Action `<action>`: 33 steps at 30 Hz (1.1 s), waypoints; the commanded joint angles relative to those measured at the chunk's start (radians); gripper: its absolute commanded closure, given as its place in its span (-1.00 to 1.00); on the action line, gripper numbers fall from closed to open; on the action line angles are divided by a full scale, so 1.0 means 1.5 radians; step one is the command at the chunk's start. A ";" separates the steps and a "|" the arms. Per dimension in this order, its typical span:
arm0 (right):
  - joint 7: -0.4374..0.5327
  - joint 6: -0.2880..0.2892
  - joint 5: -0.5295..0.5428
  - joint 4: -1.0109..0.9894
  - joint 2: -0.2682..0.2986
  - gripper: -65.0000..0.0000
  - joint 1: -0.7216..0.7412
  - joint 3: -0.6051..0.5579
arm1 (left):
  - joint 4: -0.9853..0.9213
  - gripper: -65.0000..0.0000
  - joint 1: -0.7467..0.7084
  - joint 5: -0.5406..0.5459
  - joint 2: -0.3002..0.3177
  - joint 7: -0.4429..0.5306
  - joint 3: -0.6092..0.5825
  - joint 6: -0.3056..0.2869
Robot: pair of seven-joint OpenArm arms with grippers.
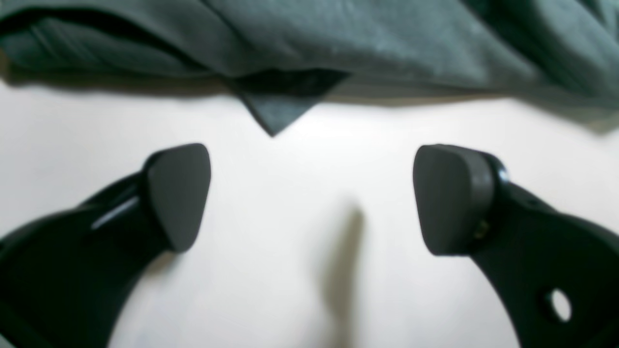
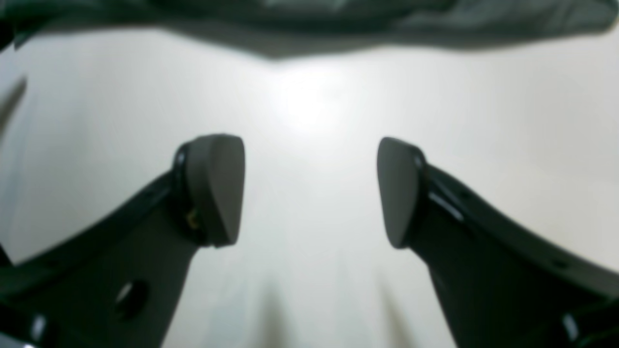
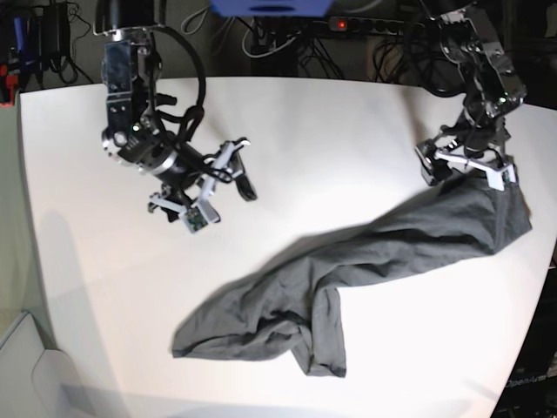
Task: Layout the t-shirt on the table in an organized manner, then fold the t-shirt properly
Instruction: 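Release the t-shirt from the right gripper and lift it away, then lower the left gripper onto the t-shirt end and grasp it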
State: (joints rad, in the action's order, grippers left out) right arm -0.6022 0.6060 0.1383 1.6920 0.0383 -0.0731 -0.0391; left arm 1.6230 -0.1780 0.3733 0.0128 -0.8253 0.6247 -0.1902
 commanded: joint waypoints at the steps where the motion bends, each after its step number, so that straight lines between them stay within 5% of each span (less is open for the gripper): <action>1: 0.023 0.001 0.009 0.015 0.003 -0.33 0.014 0.013 | 0.011 -1.00 0.005 0.004 0.004 0.027 -0.009 -0.006; 13: 0.023 0.002 0.009 0.015 0.006 -0.33 0.000 0.062 | -0.093 -1.00 0.010 0.002 0.011 0.118 -0.040 -0.007; 19: 0.023 0.002 0.009 0.012 0.006 -0.33 0.000 0.066 | -0.110 -1.00 0.027 -0.003 0.010 0.121 -0.033 -0.043; 33: 0.023 0.002 0.009 0.010 0.008 -0.33 0.000 0.066 | -0.151 -1.00 0.034 -0.003 0.011 0.142 -0.033 -0.043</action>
State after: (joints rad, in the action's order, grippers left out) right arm -0.5915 0.6056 0.1360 1.6920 0.0448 -0.0841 0.0597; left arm 1.4067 -0.1215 0.3752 0.0326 -0.5510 0.5777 -0.2668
